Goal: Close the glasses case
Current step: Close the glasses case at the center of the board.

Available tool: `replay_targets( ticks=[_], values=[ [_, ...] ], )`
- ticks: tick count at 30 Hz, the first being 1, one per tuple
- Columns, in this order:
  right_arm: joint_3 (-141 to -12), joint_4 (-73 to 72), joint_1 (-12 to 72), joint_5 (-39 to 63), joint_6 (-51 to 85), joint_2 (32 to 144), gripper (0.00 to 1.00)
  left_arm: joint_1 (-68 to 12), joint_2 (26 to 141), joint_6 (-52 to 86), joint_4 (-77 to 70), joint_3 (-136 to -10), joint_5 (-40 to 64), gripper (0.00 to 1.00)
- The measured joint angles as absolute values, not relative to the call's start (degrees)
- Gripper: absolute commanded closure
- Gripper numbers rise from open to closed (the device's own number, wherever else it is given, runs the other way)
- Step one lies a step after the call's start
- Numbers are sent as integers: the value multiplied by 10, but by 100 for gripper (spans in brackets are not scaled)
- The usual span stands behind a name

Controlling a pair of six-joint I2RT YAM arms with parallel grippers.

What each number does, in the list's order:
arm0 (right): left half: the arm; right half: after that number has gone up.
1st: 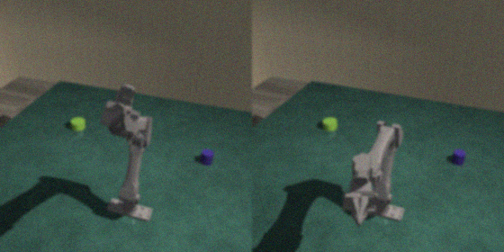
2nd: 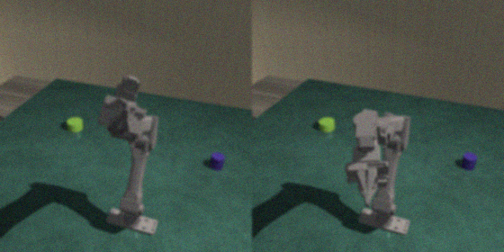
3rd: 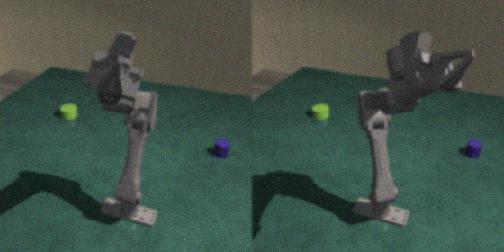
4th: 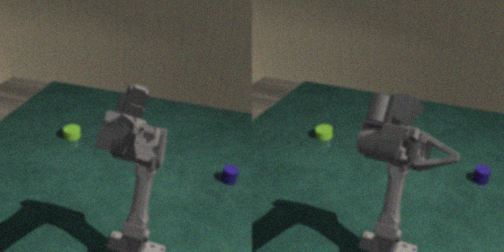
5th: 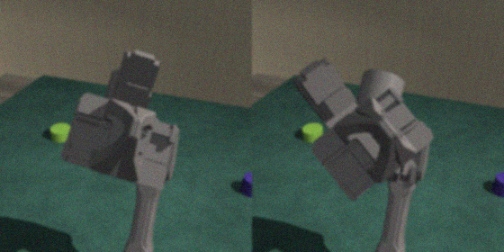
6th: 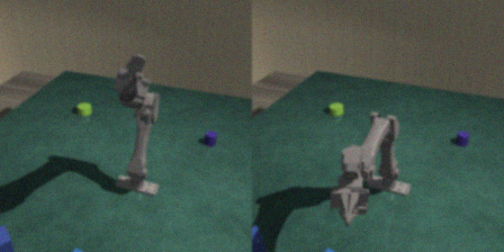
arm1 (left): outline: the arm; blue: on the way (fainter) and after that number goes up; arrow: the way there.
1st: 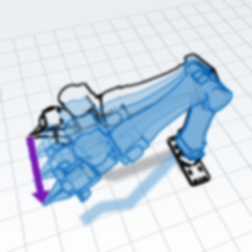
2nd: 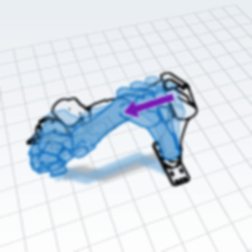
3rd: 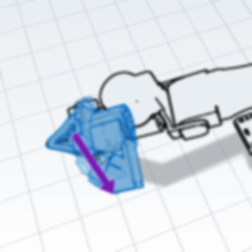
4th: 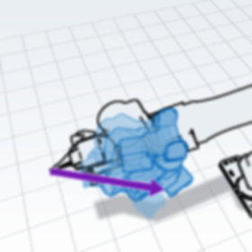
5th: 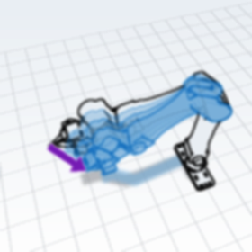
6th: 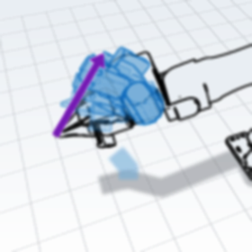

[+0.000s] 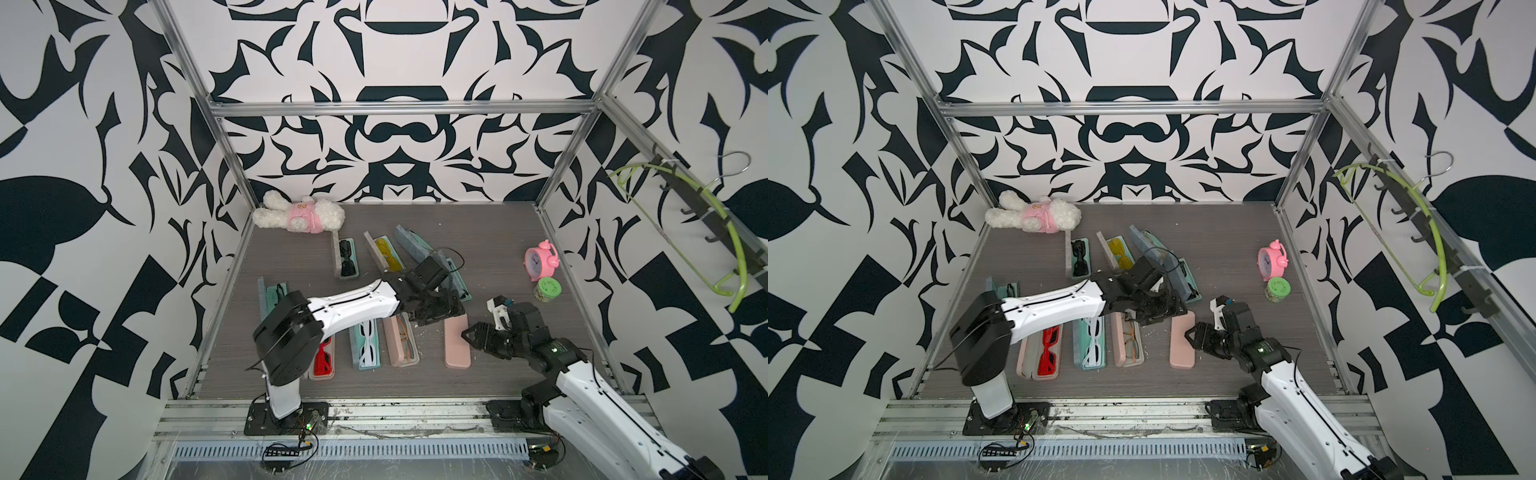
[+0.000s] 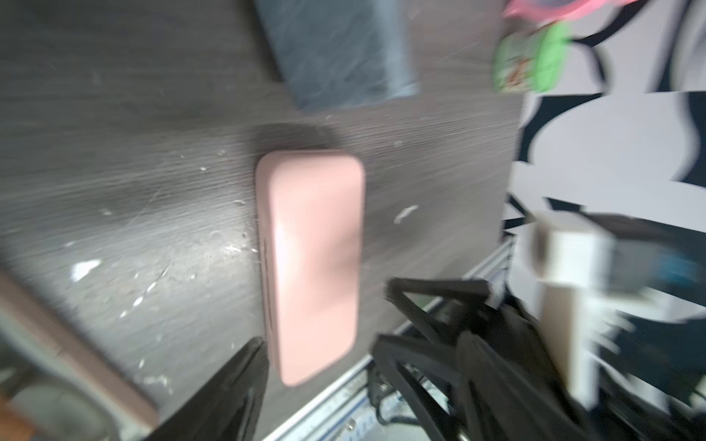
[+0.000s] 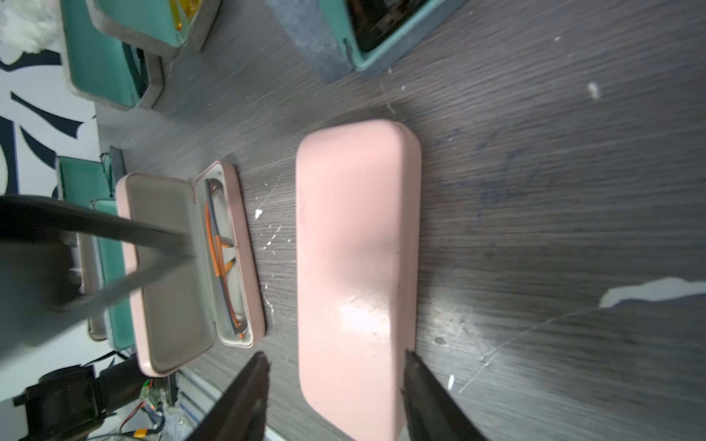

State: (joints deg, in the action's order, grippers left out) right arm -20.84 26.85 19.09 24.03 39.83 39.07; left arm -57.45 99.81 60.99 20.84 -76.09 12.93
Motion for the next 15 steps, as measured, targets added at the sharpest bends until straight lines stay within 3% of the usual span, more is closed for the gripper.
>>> replay_targets(
  ticks=[7, 15],
  values=[
    [-227, 247, 220, 254, 408, 416, 36, -538, 835, 588, 257, -716, 77, 0],
    [-313, 197, 392, 180, 423, 588, 36, -509, 683, 570, 331, -642, 27, 4]
  ],
)
